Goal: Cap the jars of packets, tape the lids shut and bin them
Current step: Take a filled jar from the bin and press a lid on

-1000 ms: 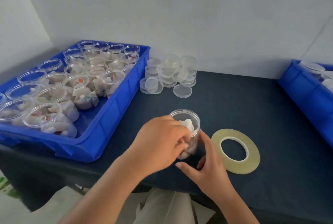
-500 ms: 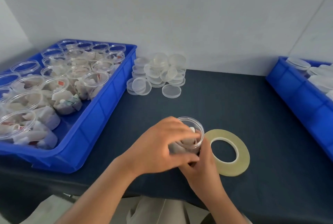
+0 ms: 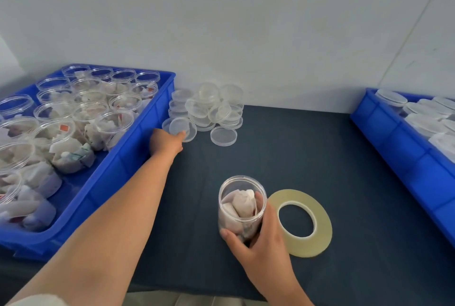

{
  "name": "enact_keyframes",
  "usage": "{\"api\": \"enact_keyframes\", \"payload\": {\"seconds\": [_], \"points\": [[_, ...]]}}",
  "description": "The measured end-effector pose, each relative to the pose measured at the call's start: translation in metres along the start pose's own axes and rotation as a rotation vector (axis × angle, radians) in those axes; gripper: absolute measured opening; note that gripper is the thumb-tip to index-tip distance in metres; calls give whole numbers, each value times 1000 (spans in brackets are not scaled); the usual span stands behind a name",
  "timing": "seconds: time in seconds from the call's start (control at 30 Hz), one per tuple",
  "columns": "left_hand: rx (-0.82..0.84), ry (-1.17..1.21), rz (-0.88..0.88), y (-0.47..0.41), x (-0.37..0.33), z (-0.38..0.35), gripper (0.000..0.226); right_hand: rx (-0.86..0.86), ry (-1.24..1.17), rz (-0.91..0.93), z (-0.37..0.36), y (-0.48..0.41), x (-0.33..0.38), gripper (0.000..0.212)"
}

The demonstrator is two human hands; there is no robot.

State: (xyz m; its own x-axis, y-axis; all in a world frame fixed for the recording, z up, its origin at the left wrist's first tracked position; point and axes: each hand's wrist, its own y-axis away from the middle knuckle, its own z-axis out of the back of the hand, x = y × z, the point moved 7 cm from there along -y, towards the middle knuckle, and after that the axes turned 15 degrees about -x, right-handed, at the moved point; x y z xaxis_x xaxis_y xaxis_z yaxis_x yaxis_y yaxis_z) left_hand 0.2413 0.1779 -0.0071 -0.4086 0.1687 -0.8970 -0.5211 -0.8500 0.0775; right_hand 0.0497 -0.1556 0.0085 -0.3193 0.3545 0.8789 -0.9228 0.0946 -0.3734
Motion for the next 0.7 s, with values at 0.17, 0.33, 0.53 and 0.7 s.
{"api": "enact_keyframes", "payload": {"seconds": [0.17, 0.33, 0.53, 0.7], "points": [[-81, -3, -150, 9, -7, 8, 30, 4, 16, -2, 1, 0, -1, 83], [-90, 262, -208, 61, -14, 49, 26, -6, 31, 3, 2, -1, 1, 80], [331, 703, 49, 144, -9, 86, 26, -27, 18, 3, 4, -1, 5, 80], [465, 631, -78, 203, -23, 107, 31, -10, 29, 34, 3, 2, 8, 76]]}}
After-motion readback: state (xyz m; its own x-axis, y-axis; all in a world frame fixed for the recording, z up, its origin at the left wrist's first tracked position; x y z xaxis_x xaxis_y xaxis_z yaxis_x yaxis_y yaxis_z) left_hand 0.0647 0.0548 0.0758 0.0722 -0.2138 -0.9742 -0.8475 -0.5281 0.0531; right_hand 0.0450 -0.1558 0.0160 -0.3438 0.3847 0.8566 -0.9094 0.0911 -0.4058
